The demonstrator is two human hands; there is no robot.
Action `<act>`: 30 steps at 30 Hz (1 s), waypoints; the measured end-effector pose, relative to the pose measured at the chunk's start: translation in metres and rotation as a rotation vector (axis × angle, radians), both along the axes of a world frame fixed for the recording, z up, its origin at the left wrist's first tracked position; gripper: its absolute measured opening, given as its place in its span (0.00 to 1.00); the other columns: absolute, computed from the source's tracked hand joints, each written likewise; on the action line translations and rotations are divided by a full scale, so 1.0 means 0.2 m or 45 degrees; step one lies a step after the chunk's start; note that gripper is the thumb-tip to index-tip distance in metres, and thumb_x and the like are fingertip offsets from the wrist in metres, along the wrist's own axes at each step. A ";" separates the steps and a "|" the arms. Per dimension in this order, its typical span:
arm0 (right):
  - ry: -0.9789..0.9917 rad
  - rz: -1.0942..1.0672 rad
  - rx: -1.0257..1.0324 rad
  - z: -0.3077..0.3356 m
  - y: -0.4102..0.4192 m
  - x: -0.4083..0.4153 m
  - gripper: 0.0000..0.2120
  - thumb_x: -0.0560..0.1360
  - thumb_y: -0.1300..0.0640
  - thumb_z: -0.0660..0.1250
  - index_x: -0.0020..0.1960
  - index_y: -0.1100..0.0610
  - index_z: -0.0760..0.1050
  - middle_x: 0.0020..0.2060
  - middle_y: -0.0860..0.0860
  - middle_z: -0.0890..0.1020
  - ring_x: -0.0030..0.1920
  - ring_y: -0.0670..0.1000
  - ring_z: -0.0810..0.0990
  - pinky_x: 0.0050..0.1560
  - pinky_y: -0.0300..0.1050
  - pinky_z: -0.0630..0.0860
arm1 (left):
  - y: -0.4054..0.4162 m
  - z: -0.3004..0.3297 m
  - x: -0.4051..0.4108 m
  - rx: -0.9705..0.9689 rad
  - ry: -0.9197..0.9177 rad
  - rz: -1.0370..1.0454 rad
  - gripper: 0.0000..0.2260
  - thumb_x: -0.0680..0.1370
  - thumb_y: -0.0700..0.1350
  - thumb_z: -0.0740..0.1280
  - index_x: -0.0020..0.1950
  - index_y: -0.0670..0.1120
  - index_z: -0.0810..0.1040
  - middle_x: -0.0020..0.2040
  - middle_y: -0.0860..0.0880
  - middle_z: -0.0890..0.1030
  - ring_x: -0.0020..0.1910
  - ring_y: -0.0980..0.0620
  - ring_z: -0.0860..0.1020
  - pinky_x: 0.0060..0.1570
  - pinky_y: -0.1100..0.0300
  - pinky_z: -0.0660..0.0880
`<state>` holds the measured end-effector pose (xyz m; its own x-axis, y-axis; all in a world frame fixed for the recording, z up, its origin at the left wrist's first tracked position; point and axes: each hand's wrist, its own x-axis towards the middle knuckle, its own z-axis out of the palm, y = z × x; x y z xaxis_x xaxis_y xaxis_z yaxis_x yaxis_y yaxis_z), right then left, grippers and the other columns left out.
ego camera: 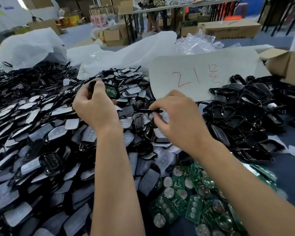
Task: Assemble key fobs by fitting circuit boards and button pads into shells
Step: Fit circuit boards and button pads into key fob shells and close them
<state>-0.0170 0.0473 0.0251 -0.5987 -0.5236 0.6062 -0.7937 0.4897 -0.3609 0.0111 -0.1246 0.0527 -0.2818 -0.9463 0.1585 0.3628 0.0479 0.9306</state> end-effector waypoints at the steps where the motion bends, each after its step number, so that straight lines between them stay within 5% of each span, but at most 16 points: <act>1: -0.032 -0.072 -0.094 0.01 0.07 -0.02 0.06 0.77 0.59 0.72 0.52 0.54 0.86 0.41 0.43 0.84 0.47 0.46 0.79 0.50 0.43 0.75 | 0.04 0.00 -0.02 -0.033 -0.002 -0.049 0.05 0.78 0.41 0.71 0.43 0.44 0.85 0.36 0.50 0.81 0.32 0.52 0.76 0.32 0.58 0.75; 4: -0.265 -0.324 -0.426 0.01 0.33 -0.12 0.05 0.75 0.56 0.74 0.49 0.48 0.86 0.38 0.36 0.83 0.41 0.41 0.83 0.49 0.39 0.79 | 0.24 -0.02 -0.11 -0.155 -0.078 -0.290 0.05 0.78 0.42 0.72 0.43 0.43 0.84 0.36 0.49 0.81 0.35 0.49 0.76 0.39 0.48 0.77; 10: -0.910 -0.549 -1.087 -0.10 0.73 -0.26 0.07 0.77 0.61 0.75 0.44 0.49 0.84 0.35 0.43 0.86 0.40 0.45 0.84 0.40 0.35 0.80 | 0.66 -0.21 -0.22 -0.466 -0.498 -1.040 0.05 0.76 0.48 0.76 0.49 0.55 0.82 0.39 0.54 0.84 0.35 0.63 0.80 0.35 0.68 0.74; 17: -1.142 -0.334 -1.193 -0.15 0.82 -0.27 0.04 0.78 0.63 0.74 0.48 0.55 0.85 0.35 0.47 0.85 0.37 0.45 0.83 0.40 0.39 0.81 | 0.81 -0.38 -0.23 -1.021 -0.741 -1.043 0.07 0.74 0.54 0.76 0.50 0.55 0.85 0.42 0.59 0.82 0.45 0.61 0.79 0.50 0.61 0.76; 21: -1.213 -0.182 -1.149 -0.15 0.79 -0.23 0.05 0.78 0.65 0.72 0.49 0.58 0.86 0.38 0.51 0.86 0.38 0.47 0.83 0.39 0.39 0.81 | 0.81 -0.36 -0.24 -0.850 -0.491 -1.034 0.09 0.77 0.50 0.75 0.55 0.52 0.86 0.46 0.58 0.86 0.48 0.63 0.81 0.50 0.74 0.73; 24: -1.243 -0.118 -1.052 -0.16 0.77 -0.21 0.06 0.79 0.66 0.71 0.50 0.59 0.86 0.40 0.55 0.86 0.39 0.49 0.82 0.42 0.43 0.82 | 0.82 -0.35 -0.25 -0.569 -0.329 -1.115 0.05 0.78 0.45 0.75 0.53 0.47 0.87 0.44 0.52 0.87 0.44 0.57 0.85 0.47 0.62 0.81; 30: -1.230 -0.048 -1.001 -0.15 0.77 -0.19 0.05 0.78 0.65 0.73 0.48 0.58 0.86 0.41 0.57 0.86 0.41 0.50 0.83 0.43 0.43 0.83 | 0.82 -0.34 -0.23 -0.230 -0.195 -1.251 0.05 0.79 0.39 0.73 0.53 0.41 0.87 0.43 0.42 0.87 0.37 0.51 0.82 0.43 0.59 0.82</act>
